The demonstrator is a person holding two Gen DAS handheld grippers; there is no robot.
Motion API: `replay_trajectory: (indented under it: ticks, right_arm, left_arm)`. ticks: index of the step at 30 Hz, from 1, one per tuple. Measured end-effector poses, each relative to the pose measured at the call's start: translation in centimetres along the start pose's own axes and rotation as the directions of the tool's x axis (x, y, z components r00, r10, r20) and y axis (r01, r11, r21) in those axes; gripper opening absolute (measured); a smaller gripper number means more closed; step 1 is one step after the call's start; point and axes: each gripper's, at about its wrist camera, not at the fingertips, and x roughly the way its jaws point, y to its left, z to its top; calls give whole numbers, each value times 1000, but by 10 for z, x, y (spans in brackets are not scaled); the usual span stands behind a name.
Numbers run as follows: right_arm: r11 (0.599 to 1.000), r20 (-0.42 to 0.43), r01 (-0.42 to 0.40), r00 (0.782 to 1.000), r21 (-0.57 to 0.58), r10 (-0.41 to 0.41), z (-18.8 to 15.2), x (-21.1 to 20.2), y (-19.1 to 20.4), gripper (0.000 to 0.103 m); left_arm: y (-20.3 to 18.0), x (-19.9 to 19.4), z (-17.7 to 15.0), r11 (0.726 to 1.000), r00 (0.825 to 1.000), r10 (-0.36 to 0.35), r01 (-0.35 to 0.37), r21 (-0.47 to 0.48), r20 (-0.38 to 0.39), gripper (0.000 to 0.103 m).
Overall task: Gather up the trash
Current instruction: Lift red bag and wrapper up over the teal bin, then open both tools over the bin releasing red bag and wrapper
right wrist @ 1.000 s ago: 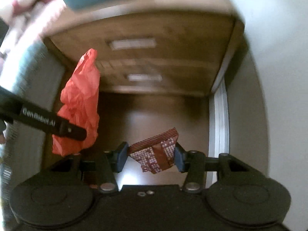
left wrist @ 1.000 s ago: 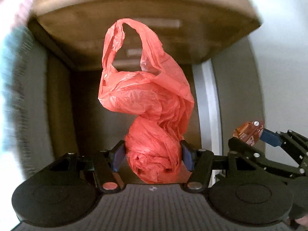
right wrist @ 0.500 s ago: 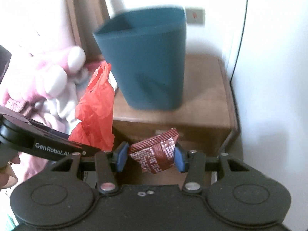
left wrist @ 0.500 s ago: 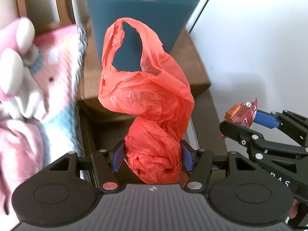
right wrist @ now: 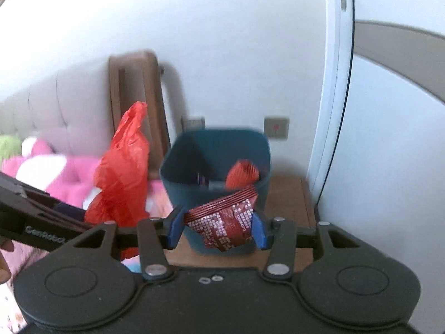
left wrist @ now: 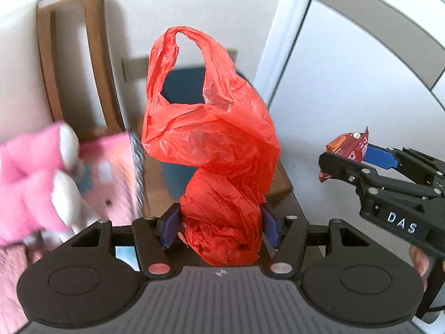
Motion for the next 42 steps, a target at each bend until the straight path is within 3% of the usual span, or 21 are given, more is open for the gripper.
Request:
replay_trajectory:
  ticks: [5, 9, 15, 19, 26, 30, 36, 42]
  right_arm:
    - [1000, 61, -8, 998, 4, 8, 32, 10, -8, 49]
    - [999, 61, -31, 998, -12, 32, 53, 42, -18, 49]
    - [994, 5, -92, 996, -62, 92, 80, 121, -45, 49]
    - [977, -79, -149, 987, -151, 138, 91, 176, -56, 49]
    - [903, -286, -309, 932, -298, 225, 90, 258, -54, 48]
    - [866, -365, -378, 896, -328, 253, 80, 279, -49, 48]
    - [851, -436, -404, 868, -337, 239, 70, 303, -45, 50]
    - [855, -454, -398, 862, -334, 224, 67, 314, -43, 53]
  left_arm:
    - [10, -4, 41, 1000, 999, 26, -26, -13, 48, 60]
    - [17, 22, 76, 998, 997, 58, -57, -41, 44, 60]
    - [12, 95, 146, 992, 993, 111, -112, -65, -30, 60]
    - [6, 156, 183, 987, 985, 118, -131, -95, -129, 60]
    - [-8, 237, 186, 982, 935, 163, -186, -44, -314, 60]
    - [-5, 268, 177, 976, 905, 171, -210, -60, -390, 60]
    - [3, 306, 161, 972, 869, 186, -230, -41, -458, 60]
    - [1, 323, 158, 974, 859, 177, -222, -38, -480, 63]
